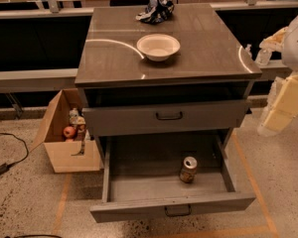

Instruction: Pick orange can from middle drawer and place on counter

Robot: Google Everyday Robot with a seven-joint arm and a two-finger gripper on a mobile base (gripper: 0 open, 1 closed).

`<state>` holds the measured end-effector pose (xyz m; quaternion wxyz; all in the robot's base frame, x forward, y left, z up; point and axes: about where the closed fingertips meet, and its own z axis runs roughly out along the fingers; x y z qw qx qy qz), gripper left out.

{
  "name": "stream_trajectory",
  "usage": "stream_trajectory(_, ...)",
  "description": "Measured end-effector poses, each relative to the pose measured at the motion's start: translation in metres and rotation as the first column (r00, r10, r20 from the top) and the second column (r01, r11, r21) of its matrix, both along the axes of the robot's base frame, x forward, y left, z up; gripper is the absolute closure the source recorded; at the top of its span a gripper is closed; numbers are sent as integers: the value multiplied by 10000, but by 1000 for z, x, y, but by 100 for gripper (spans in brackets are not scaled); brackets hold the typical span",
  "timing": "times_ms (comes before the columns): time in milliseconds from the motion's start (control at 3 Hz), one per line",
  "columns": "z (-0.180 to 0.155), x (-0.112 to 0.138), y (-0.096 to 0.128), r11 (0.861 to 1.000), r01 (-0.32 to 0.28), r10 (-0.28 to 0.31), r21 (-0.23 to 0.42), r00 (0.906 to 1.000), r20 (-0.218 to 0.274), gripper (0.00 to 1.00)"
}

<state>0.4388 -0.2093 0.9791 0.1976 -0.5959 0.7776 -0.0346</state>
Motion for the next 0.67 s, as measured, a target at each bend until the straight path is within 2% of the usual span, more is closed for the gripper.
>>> stream_trajectory(333,-45,1,6,9930,62,-52,1180,10000,-83,0)
stream_trajectory(667,-101,5,8,9704,135,-112,2410,9999,-111,0)
